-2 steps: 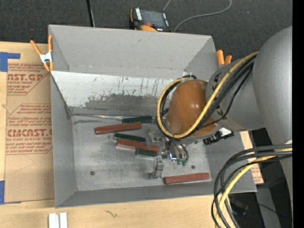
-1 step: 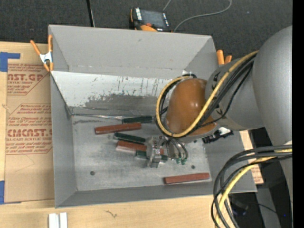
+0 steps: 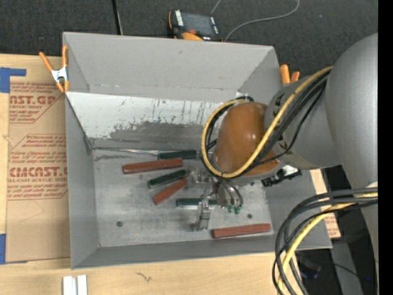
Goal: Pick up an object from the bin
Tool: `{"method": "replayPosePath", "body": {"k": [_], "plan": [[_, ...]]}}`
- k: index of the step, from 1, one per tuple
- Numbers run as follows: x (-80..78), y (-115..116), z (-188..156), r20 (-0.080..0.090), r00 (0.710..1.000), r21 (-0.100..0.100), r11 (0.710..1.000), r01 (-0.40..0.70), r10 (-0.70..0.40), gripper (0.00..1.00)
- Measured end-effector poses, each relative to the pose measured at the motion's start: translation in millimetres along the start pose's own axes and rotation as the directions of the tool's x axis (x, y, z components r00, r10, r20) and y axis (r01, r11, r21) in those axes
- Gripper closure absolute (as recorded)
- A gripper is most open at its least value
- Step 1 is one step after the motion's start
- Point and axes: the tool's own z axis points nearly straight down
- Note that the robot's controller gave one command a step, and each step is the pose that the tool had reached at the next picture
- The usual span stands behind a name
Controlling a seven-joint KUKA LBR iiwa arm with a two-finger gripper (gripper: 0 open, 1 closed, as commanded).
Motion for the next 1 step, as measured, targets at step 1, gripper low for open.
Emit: {"method": "replayPosePath", "body": {"k": [1], "plan": [[0.0,-0.1,-0.3,-0.001,1.0,0.0,1.0,0.0,0.0,1.0]]}}
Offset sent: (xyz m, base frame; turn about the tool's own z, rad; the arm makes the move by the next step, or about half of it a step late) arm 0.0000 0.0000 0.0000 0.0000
